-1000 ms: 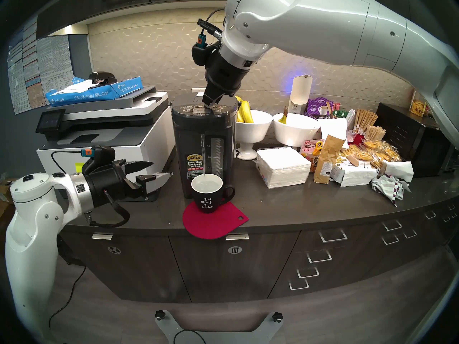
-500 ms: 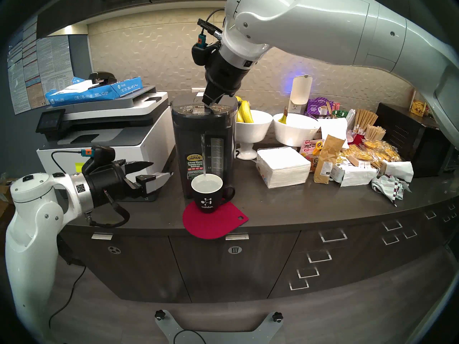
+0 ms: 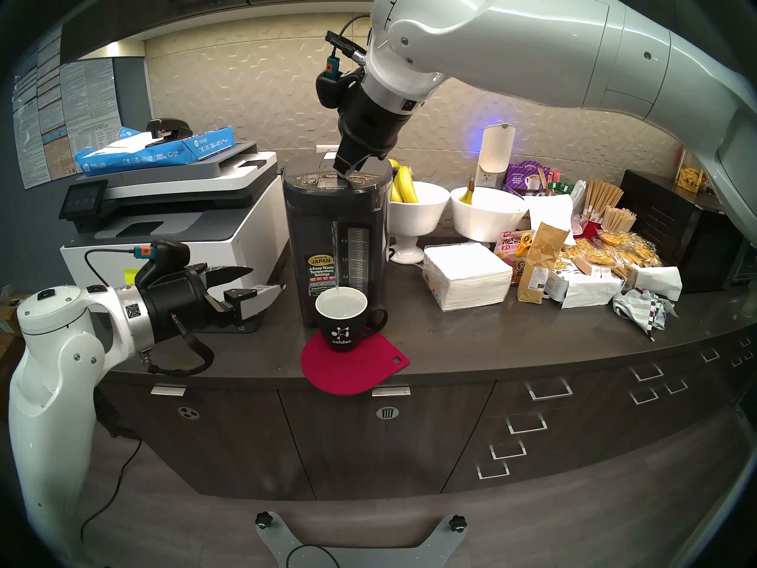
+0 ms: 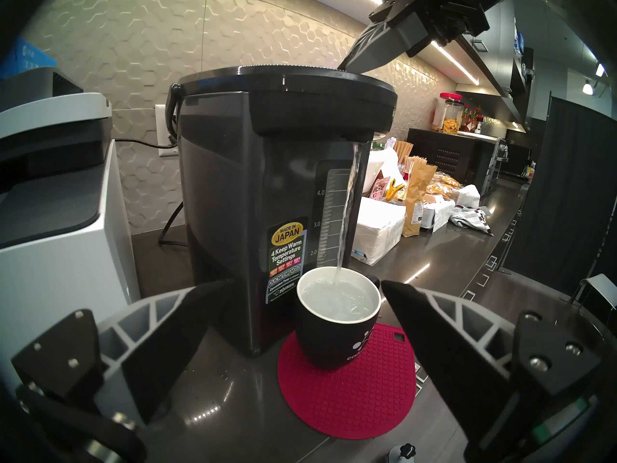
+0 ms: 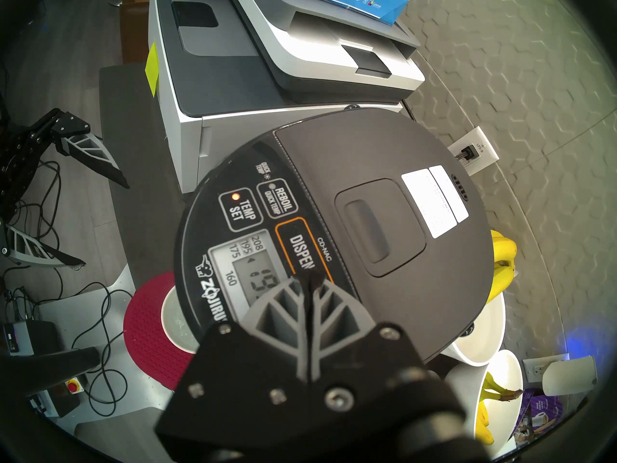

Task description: Press the water dispenser button and fill the cup

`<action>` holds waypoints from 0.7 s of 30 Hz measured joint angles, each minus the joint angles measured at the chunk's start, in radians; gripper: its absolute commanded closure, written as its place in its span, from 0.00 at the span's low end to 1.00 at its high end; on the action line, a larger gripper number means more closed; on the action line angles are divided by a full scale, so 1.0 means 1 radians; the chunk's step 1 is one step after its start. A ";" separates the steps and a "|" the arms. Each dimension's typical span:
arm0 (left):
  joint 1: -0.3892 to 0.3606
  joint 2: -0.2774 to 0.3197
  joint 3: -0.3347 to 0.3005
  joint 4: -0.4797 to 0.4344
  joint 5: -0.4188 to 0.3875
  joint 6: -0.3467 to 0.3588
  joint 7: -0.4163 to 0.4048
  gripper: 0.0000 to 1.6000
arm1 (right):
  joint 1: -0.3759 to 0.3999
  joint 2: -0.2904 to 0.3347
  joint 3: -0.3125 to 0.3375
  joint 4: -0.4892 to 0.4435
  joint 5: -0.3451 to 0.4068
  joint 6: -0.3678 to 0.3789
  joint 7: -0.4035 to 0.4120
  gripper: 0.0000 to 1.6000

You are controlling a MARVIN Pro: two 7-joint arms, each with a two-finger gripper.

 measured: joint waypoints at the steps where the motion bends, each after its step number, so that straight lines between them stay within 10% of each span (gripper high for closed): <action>1: 0.000 0.000 0.000 0.000 0.000 0.000 0.000 0.00 | 0.000 0.000 0.000 0.001 0.001 0.000 0.000 1.00; 21: 0.000 0.000 0.000 0.000 0.000 0.000 0.000 0.00 | 0.017 0.011 0.013 0.082 0.018 0.008 0.069 1.00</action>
